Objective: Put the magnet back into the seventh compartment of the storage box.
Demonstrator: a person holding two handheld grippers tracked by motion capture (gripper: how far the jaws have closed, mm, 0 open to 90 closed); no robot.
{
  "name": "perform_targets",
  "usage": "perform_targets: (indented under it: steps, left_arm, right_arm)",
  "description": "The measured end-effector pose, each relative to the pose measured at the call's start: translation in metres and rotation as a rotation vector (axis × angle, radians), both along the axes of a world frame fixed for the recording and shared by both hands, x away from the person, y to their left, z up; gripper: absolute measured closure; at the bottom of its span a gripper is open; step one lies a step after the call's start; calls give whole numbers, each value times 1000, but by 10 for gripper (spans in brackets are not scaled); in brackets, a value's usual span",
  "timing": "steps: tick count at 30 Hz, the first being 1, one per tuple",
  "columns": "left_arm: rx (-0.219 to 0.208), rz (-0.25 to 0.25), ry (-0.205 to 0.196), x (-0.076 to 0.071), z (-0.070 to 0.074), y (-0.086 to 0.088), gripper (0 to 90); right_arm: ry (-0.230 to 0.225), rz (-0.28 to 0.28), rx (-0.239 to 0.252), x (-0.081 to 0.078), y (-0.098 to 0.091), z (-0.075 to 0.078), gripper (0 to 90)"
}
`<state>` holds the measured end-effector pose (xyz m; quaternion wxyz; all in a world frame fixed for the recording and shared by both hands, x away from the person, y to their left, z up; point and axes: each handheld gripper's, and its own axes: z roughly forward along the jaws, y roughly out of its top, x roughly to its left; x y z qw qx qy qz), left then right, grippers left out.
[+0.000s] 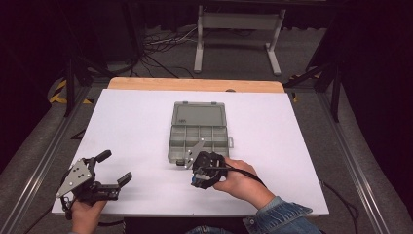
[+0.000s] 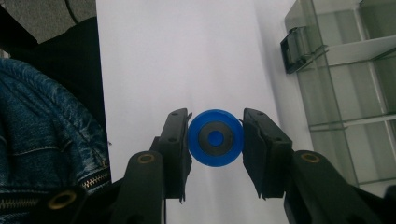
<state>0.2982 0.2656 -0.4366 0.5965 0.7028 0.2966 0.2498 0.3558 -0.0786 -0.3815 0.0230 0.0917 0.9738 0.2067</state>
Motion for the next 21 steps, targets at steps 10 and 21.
perform_targets:
  steps: [10, 21]
  left_arm:
    - [0, 0, 1, 0, 0, 0, 2]
    - [0, 0, 5, 0, 0, 1, 2]
  right_arm:
    - [-27, -47, 22, 13, -4, 12, 620]
    - [-49, -124, 51, 32, -10, 24, 620]
